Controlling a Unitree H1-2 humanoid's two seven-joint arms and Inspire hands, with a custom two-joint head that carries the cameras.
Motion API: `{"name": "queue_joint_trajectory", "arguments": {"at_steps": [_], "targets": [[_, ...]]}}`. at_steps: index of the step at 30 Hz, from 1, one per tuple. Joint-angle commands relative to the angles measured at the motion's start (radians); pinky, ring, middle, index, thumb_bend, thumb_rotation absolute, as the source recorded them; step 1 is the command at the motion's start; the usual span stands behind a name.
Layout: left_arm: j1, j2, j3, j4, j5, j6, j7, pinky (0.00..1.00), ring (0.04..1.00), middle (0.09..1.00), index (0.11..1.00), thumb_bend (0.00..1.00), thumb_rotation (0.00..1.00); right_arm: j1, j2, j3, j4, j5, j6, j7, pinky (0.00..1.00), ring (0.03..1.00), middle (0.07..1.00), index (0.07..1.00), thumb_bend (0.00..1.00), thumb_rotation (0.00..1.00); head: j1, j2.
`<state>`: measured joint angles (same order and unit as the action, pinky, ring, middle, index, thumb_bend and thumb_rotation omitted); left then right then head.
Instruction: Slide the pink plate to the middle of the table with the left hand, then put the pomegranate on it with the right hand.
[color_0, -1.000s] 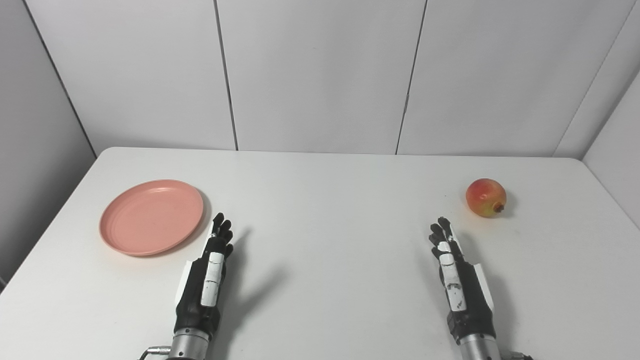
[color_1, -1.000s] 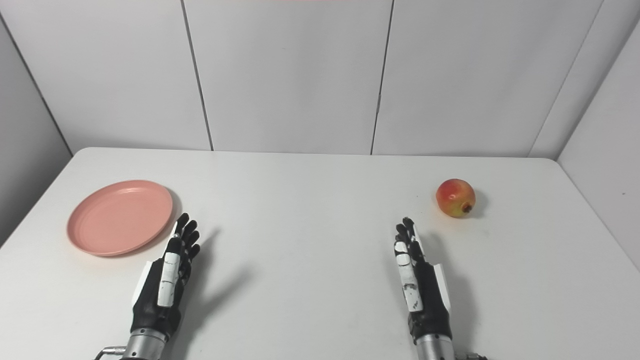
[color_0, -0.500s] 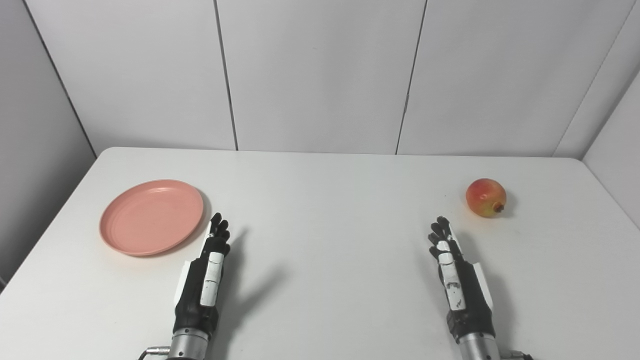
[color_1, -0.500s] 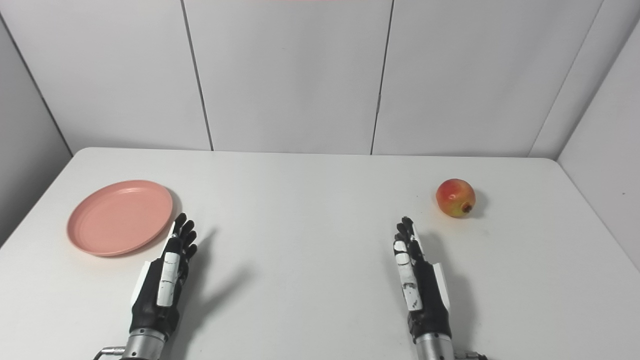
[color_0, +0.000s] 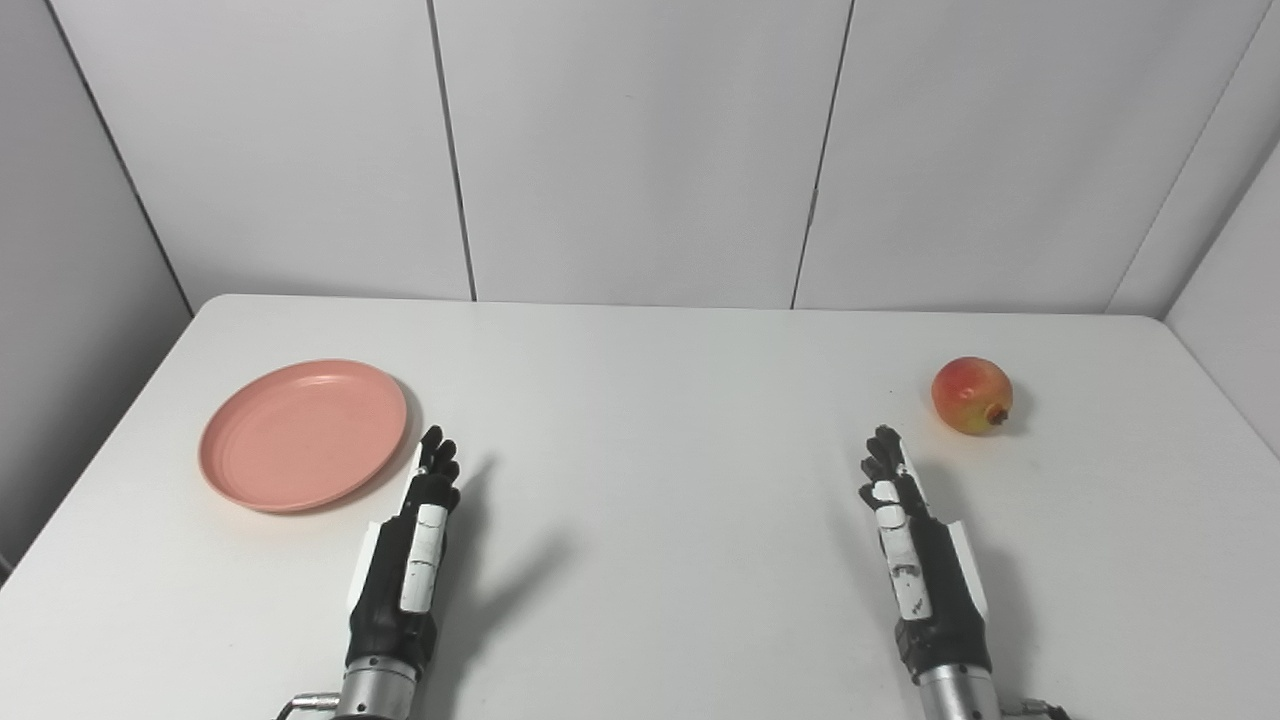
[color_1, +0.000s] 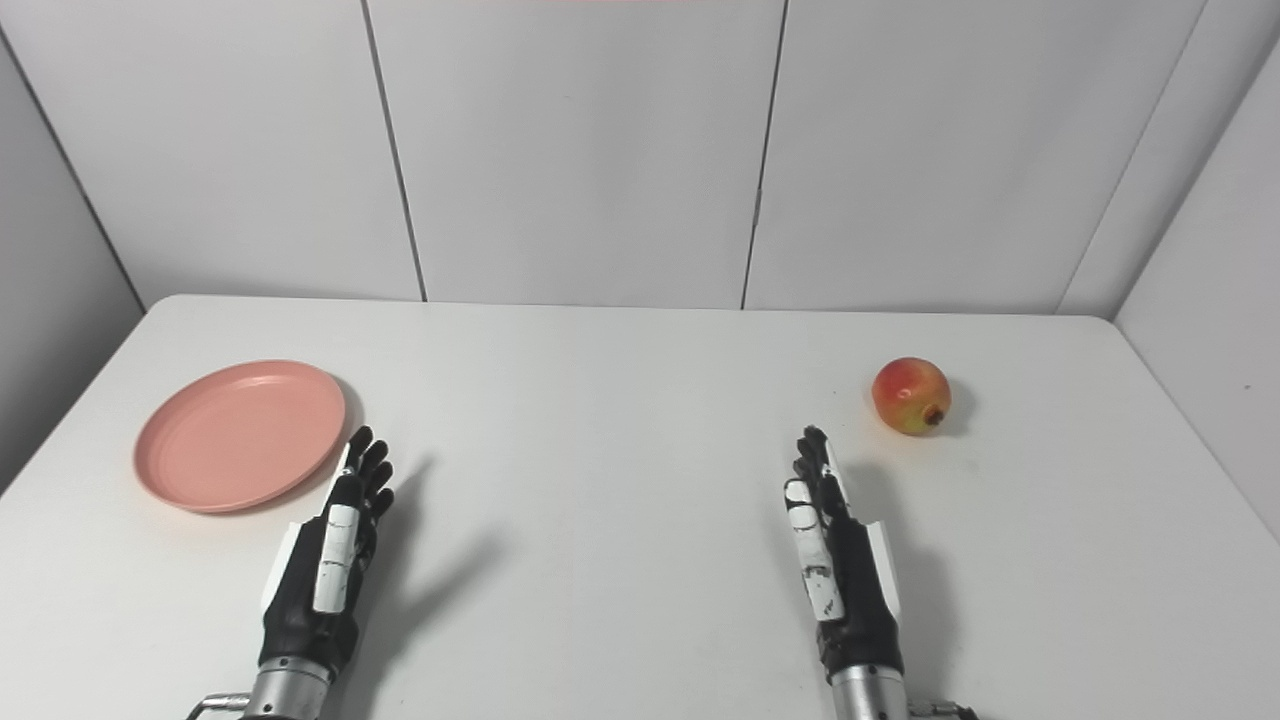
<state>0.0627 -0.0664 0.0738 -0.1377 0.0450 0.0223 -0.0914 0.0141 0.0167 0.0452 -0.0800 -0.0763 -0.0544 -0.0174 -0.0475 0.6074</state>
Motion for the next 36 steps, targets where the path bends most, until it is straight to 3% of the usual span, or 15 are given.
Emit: {"name": "queue_joint_trajectory", "arguments": {"at_steps": [1, 7, 15, 32, 36], "targets": [[-0.001, 0.048, -0.004, -0.023, -0.007, -0.027, -0.002, 1.0, 1.0, 1.0, 1.0, 0.84, 1.0, -0.008, 0.003, -0.001, 0.012, 0.002, -0.052, -0.005, 0.96, 0.967, 0.97, 0.957, 0.66, 1.0, 0.0, -0.001], [0.001, 0.045, -0.007, -0.031, -0.003, -0.015, -0.002, 1.0, 1.0, 1.0, 1.0, 0.85, 1.0, -0.007, -0.002, -0.001, 0.006, 0.007, -0.035, 0.003, 0.96, 0.965, 0.967, 0.952, 0.66, 1.0, 0.007, 0.0], [0.0, 0.032, -0.021, -0.013, 0.018, -0.012, 0.009, 1.0, 1.0, 1.0, 1.0, 0.86, 1.0, -0.008, -0.02, -0.007, 0.023, 0.023, -0.036, 0.017, 0.95, 0.959, 0.96, 0.949, 0.66, 1.0, 0.064, -0.029], [-0.011, -0.011, -0.085, 0.074, 0.095, -0.073, 0.087, 1.0, 1.0, 0.986, 1.0, 0.76, 1.0, -0.014, -0.09, -0.028, 0.113, 0.102, -0.084, 0.059, 0.98, 0.971, 0.965, 0.968, 0.67, 1.0, 0.226, -0.136], [-0.013, -0.017, -0.104, 0.095, 0.124, -0.085, 0.109, 1.0, 1.0, 0.982, 1.0, 0.79, 1.0, -0.019, -0.102, -0.04, 0.146, 0.133, -0.104, 0.075, 0.98, 0.971, 0.963, 0.971, 0.67, 1.0, 0.259, -0.165]]}}
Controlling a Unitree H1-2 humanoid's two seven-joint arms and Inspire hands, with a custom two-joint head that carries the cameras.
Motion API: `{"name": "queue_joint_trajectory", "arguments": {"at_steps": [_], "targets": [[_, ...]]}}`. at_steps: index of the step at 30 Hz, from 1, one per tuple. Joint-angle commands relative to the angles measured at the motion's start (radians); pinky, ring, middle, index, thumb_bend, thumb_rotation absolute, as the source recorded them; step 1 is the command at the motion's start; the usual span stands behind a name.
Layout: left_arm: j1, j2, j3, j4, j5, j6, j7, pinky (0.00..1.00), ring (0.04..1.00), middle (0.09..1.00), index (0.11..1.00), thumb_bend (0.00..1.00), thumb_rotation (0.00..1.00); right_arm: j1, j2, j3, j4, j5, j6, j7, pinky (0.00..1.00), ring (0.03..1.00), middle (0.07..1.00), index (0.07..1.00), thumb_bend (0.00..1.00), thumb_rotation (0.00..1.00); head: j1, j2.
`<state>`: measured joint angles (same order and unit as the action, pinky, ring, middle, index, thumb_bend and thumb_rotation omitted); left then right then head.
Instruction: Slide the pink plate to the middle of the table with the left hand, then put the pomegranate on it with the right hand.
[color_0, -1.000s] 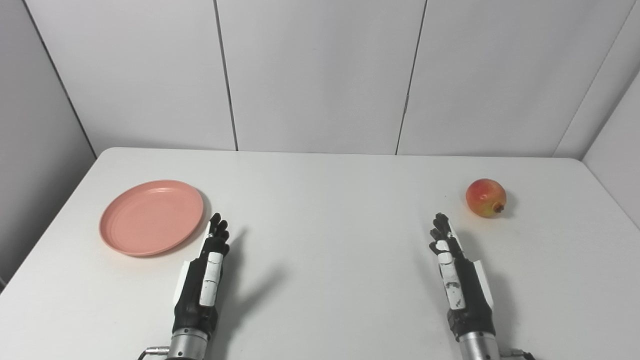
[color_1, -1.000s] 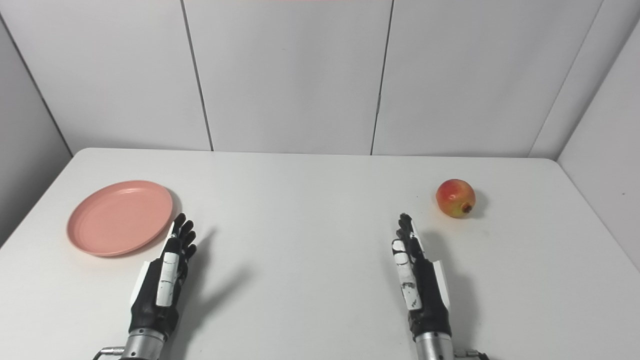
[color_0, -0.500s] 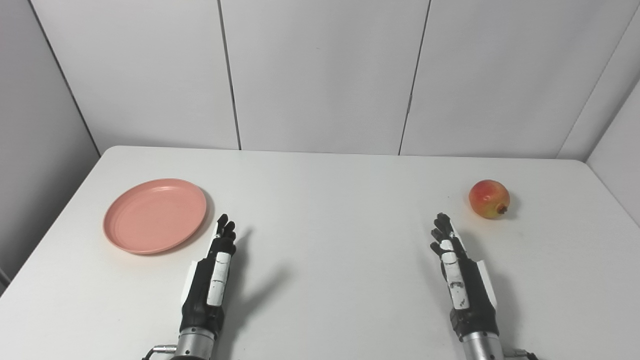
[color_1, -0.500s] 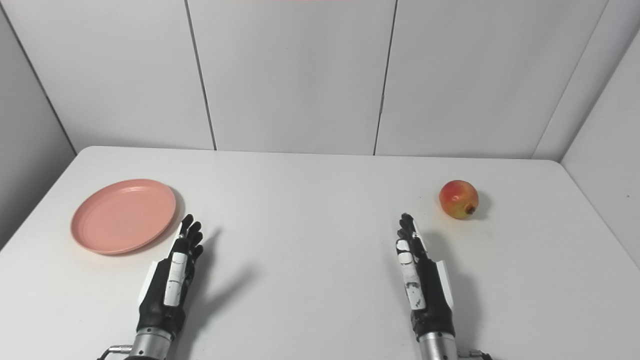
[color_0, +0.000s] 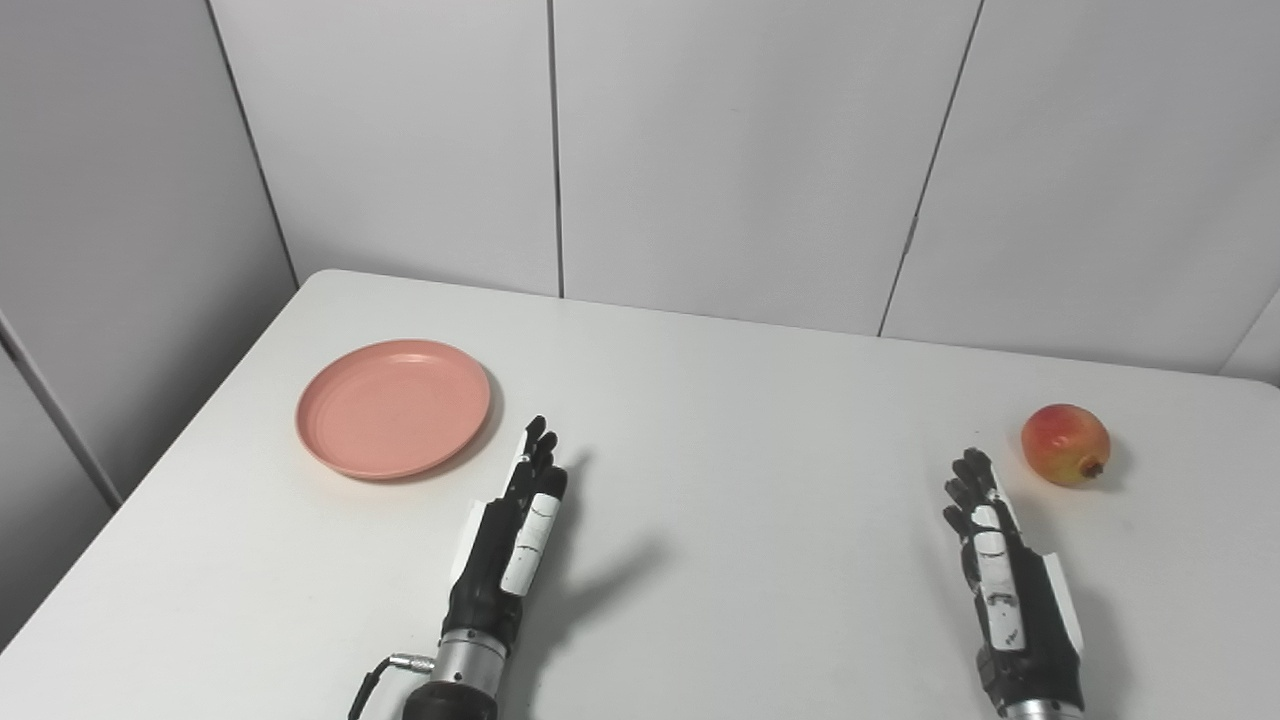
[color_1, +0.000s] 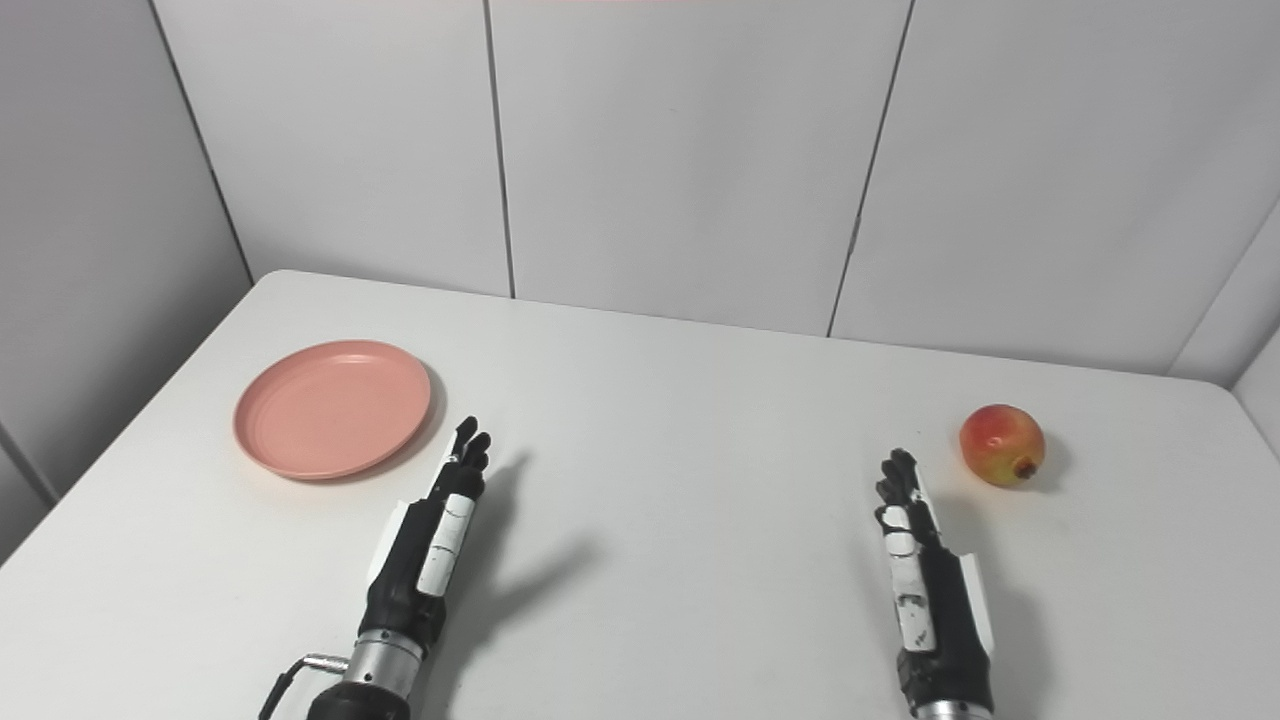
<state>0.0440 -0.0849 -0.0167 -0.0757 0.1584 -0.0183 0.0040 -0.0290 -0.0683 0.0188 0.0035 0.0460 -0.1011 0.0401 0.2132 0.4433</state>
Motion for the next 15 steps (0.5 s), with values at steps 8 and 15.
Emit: {"name": "queue_joint_trajectory", "arguments": {"at_steps": [8, 15], "targets": [[-0.003, 0.002, -0.042, 0.08, 0.039, -0.09, 0.046, 1.0, 0.998, 0.985, 1.0, 0.75, 1.0, 0.012, -0.028, -0.027, 0.118, 0.037, -0.088, 0.041, 1.0, 0.978, 0.972, 0.98, 0.67, 1.0, 0.03, -0.052], [-0.005, 0.005, -0.042, 0.107, 0.04, -0.113, 0.051, 1.0, 0.998, 0.986, 1.0, 0.75, 1.0, 0.002, -0.024, -0.027, 0.153, 0.036, -0.105, 0.042, 0.99, 0.973, 0.971, 0.982, 0.64, 1.0, 0.023, -0.082]]}}
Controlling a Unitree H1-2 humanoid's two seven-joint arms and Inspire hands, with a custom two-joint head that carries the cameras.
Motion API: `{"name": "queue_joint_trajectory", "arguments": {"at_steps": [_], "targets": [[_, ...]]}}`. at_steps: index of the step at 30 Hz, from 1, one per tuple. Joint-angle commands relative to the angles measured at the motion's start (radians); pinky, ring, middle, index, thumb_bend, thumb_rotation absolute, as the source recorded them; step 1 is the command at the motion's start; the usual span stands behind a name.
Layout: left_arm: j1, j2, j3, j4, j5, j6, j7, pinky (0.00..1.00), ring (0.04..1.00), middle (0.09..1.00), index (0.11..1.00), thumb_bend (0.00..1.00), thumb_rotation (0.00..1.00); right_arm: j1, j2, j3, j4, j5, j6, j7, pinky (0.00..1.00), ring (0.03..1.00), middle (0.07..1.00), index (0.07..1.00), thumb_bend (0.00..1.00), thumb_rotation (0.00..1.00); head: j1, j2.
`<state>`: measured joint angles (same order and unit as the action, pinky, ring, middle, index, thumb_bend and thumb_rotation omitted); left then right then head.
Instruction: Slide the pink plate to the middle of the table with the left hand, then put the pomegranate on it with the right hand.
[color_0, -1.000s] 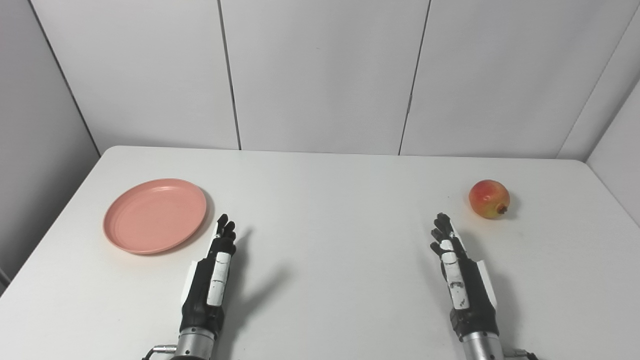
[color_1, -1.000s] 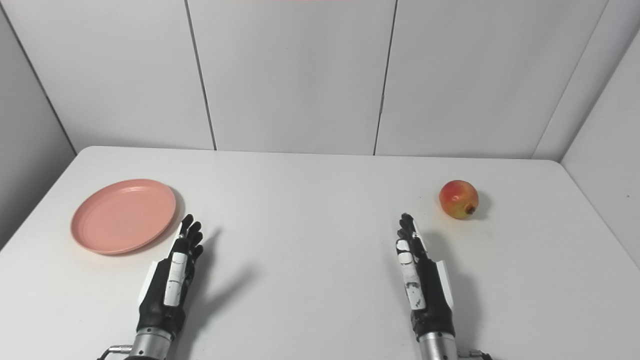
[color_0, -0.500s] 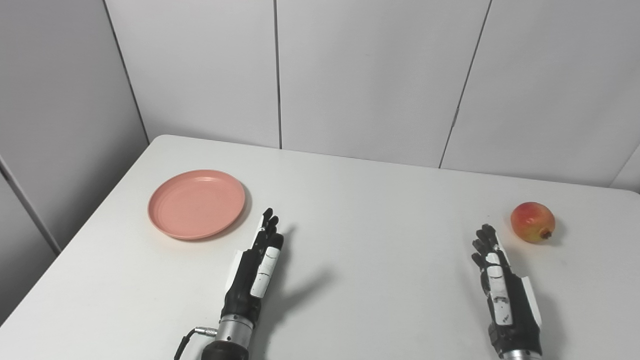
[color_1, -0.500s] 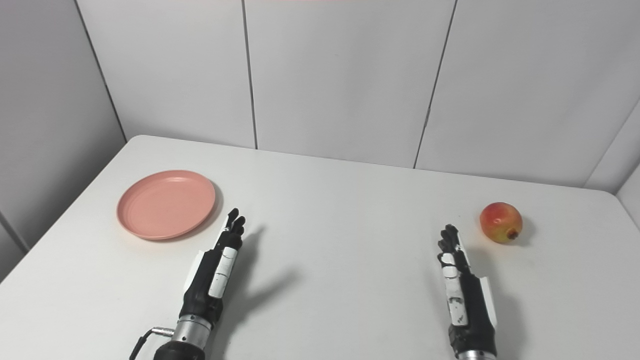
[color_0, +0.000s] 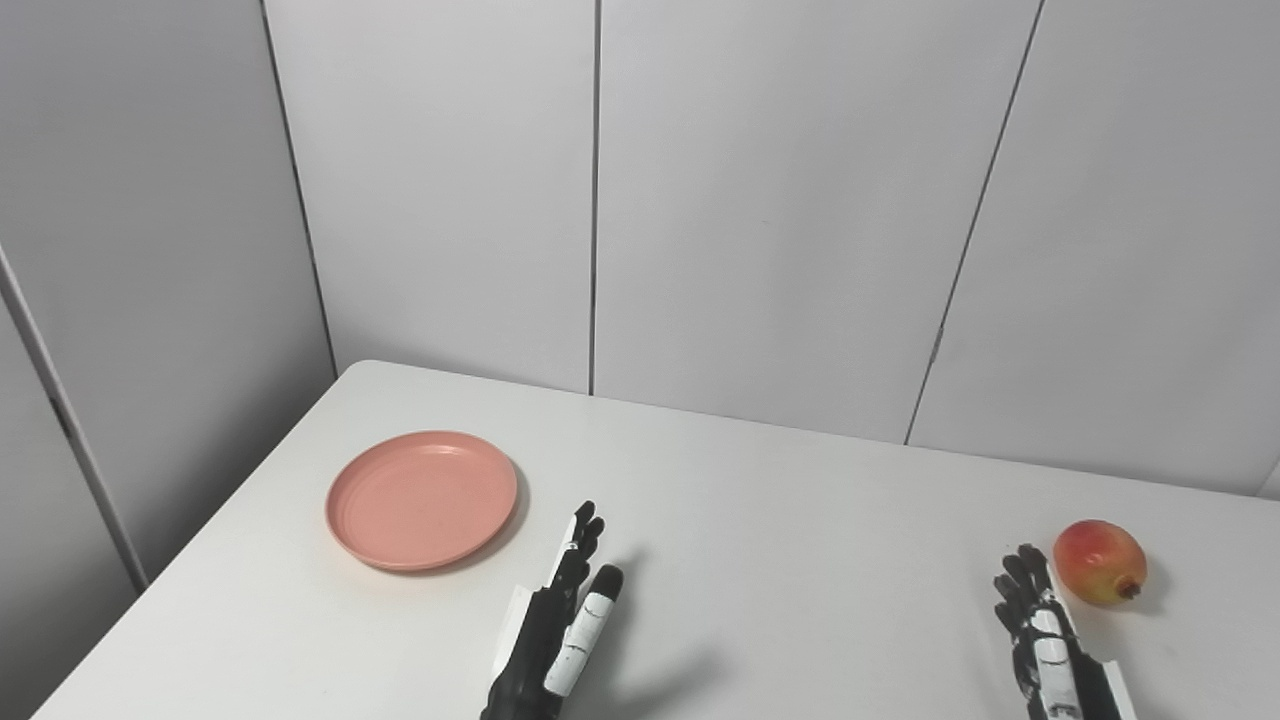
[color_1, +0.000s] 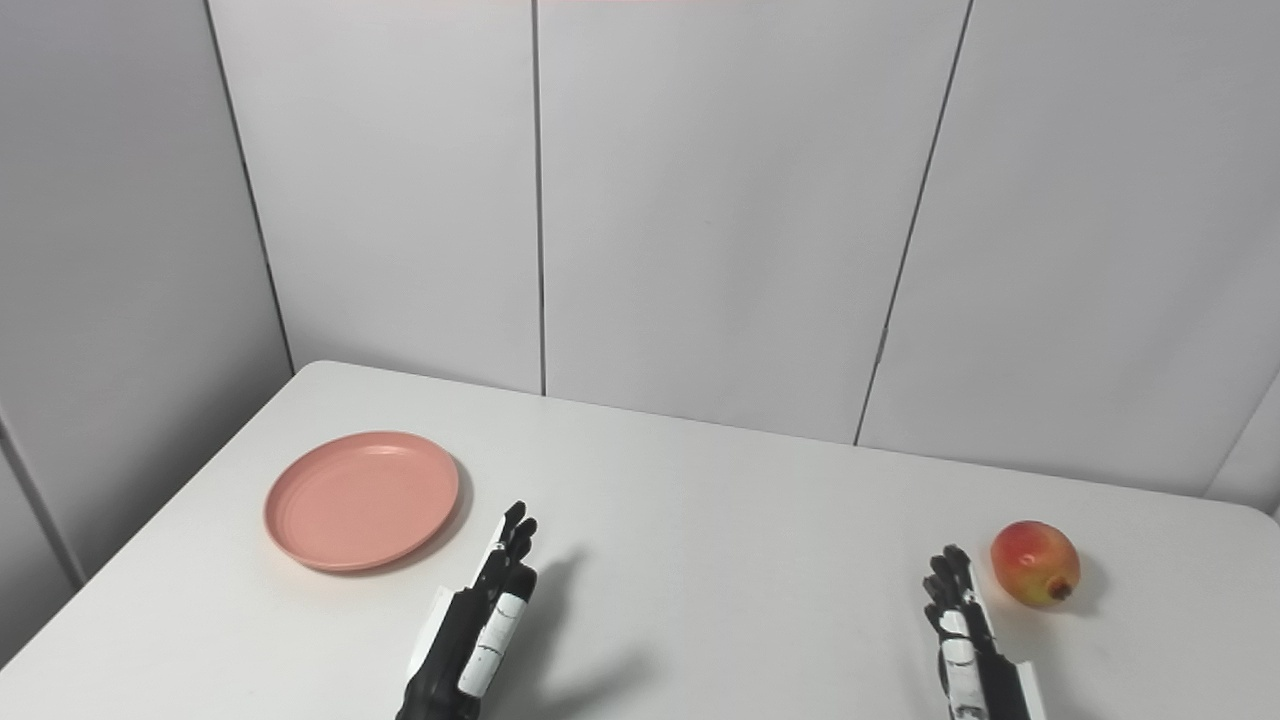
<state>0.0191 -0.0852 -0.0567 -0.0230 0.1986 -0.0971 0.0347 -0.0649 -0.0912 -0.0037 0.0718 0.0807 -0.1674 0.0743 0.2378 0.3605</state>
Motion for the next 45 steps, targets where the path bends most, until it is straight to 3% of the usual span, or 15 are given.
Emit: {"name": "queue_joint_trajectory", "arguments": {"at_steps": [1, 17, 22, 28, 32, 45], "targets": [[0.02, 0.007, -0.001, 0.056, 0.001, -0.038, 0.022, 1.0, 0.996, 0.985, 1.0, 0.74, 1.0, 0.038, 0.0, -0.004, 0.087, 0.0, -0.041, 0.008, 0.99, 0.974, 0.972, 0.983, 0.64, 1.0, -0.003, -0.005], [0.023, 0.019, 0.007, 0.068, -0.026, -0.055, 0.013, 1.0, 1.0, 0.991, 1.0, 0.74, 1.0, 0.034, 0.012, 0.009, 0.095, -0.018, -0.048, 0.003, 0.98, 0.965, 0.967, 0.98, 0.69, 1.0, -0.027, -0.006], [0.029, 0.017, 0.017, 0.056, -0.07, -0.057, 0.005, 1.0, 1.0, 0.992, 1.0, 0.73, 1.0, 0.043, 0.019, 0.012, 0.083, -0.025, -0.051, 0.005, 0.96, 0.953, 0.957, 0.97, 0.66, 1.0, -0.045, 0.013], [0.027, 0.012, 0.025, -0.005, -0.134, 0.003, -0.01, 1.0, 1.0, 1.0, 1.0, 0.78, 1.0, 0.064, 0.019, 0.02, 0.039, -0.045, -0.014, 0.0, 0.95, 0.95, 0.952, 0.969, 0.67, 1.0, -0.051, 0.046], [0.01, 0.015, 0.031, -0.055, -0.178, 0.051, -0.023, 1.0, 1.0, 1.0, 1.0, 0.8, 1.0, 0.073, 0.021, 0.023, 0.022, -0.043, -0.011, 0.004, 0.94, 0.941, 0.946, 0.96, 0.64, 1.0, -0.05, 0.046], [-0.166, 0.009, 0.075, -0.153, -0.287, 0.166, -0.029, 1.0, 0.98, 0.995, 1.0, 0.83, 1.0, 0.06, 0.023, 0.017, 0.046, -0.029, -0.019, 0.009, 0.95, 0.942, 0.948, 0.961, 0.63, 0.98, -0.055, 0.039]]}}
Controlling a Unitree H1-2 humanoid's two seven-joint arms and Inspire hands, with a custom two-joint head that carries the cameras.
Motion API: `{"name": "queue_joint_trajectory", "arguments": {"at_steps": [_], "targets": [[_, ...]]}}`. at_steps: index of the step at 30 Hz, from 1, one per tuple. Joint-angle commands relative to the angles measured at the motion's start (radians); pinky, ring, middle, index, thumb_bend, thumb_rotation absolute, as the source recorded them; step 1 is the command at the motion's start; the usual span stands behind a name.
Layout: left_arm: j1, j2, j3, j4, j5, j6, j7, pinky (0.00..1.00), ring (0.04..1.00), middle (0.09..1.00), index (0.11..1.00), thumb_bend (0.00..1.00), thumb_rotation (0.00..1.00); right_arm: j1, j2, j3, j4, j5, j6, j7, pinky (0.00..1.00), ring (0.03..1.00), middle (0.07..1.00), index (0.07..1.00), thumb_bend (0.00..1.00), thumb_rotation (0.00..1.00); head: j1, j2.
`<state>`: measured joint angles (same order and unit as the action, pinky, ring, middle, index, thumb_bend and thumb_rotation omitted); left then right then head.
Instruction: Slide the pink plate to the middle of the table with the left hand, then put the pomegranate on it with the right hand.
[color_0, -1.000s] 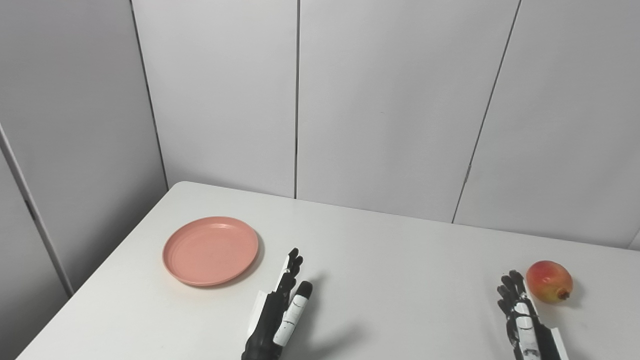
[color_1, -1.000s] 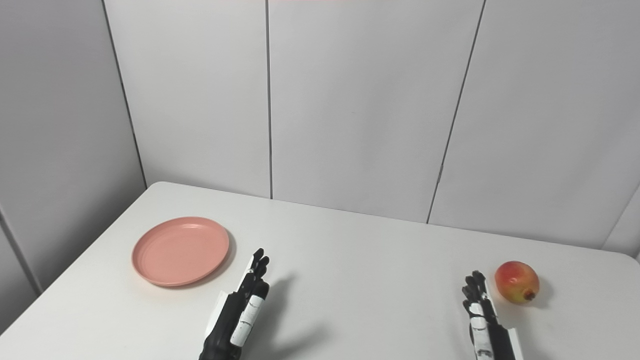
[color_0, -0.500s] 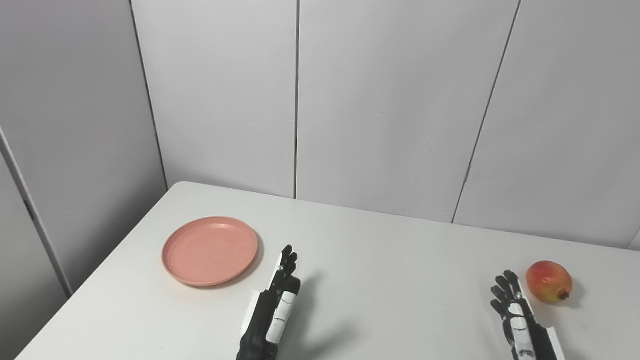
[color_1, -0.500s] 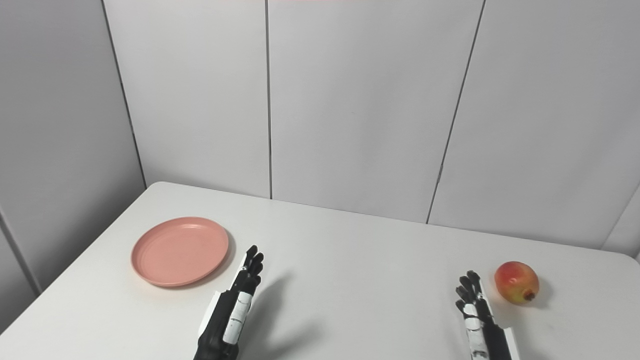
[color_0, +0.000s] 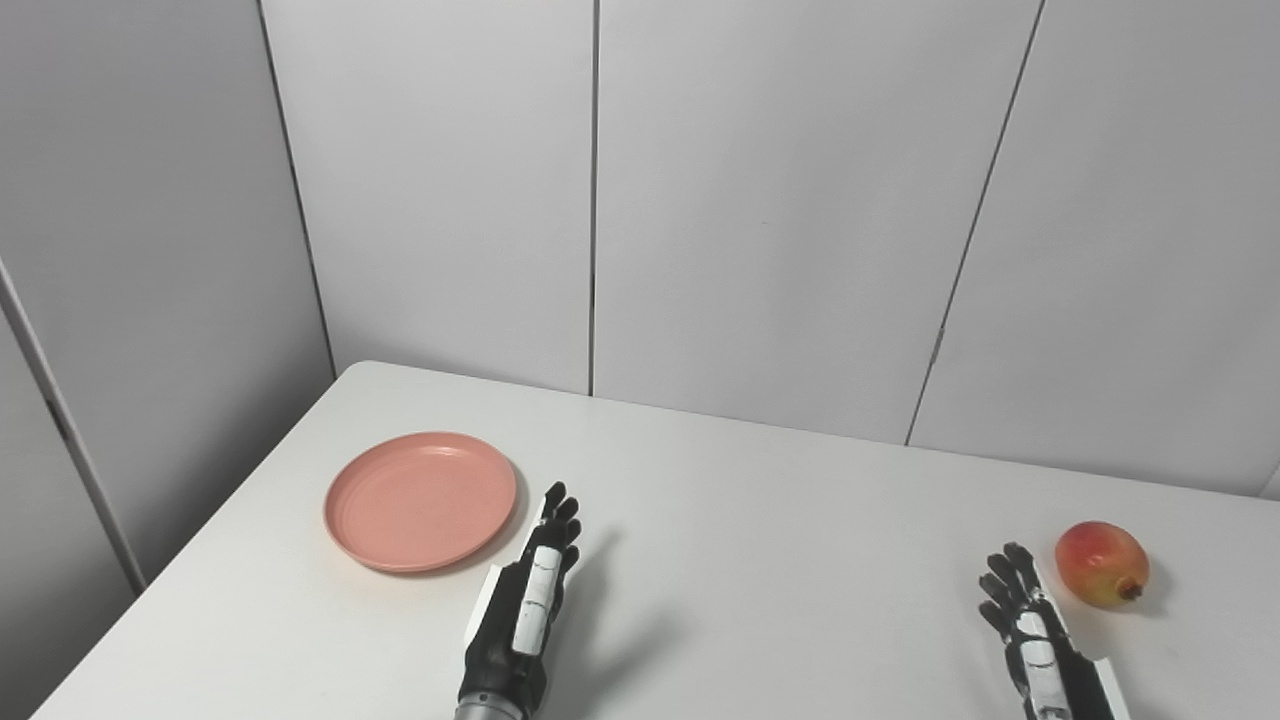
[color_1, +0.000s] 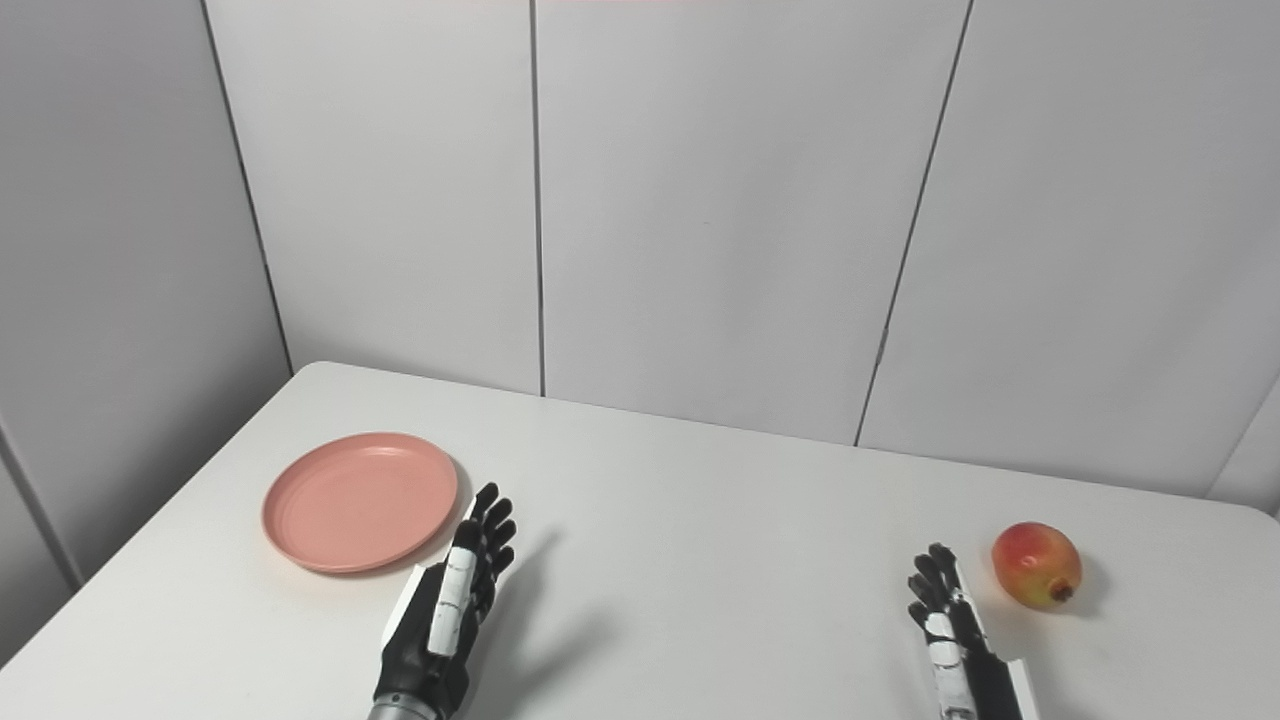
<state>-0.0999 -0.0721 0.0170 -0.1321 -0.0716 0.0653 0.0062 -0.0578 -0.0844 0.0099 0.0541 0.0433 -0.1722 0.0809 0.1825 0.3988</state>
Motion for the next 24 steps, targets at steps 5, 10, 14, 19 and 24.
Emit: {"name": "queue_joint_trajectory", "arguments": {"at_steps": [5, 10, 14, 19, 24], "targets": [[-0.108, 0.012, 0.029, -0.113, -0.091, 0.073, -0.009, 1.0, 0.989, 0.994, 1.0, 0.85, 0.97, 0.051, 0.014, 0.006, 0.066, 0.002, -0.012, 0.002, 0.95, 0.942, 0.948, 0.961, 0.63, 0.99, -0.001, 0.001], [-0.171, 0.074, 0.048, -0.16, -0.122, 0.144, -0.03, 1.0, 0.994, 1.0, 1.0, 0.9, 0.99, 0.051, 0.013, 0.006, 0.061, 0.003, -0.006, 0.003, 0.95, 0.939, 0.948, 0.96, 0.64, 0.99, 0.001, 0.002], [-0.234, 0.171, 0.072, -0.153, -0.136, 0.188, -0.062, 0.93, 0.928, 0.969, 1.0, 0.95, 0.93, 0.053, 0.014, 0.006, 0.058, 0.0, -0.005, 0.001, 0.93, 0.933, 0.941, 0.955, 0.65, 0.98, 0.004, 0.005], [-0.304, 0.303, 0.114, -0.11, -0.144, 0.195, -0.104, 0.83, 0.856, 0.895, 0.941, 0.96, 0.91, 0.056, 0.013, 0.006, 0.05, 0.005, -0.002, 0.005, 0.94, 0.934, 0.943, 0.953, 0.66, 0.97, 0.005, 0.011], [-0.367, 0.383, 0.192, -0.027, -0.222, 0.173, -0.147, 0.81, 0.868, 0.918, 0.957, 0.98, 0.83, 0.06, 0.013, 0.003, 0.043, 0.024, 0.009, 0.014, 0.95, 0.941, 0.948, 0.958, 0.64, 0.96, 0.003, 0.014]]}}
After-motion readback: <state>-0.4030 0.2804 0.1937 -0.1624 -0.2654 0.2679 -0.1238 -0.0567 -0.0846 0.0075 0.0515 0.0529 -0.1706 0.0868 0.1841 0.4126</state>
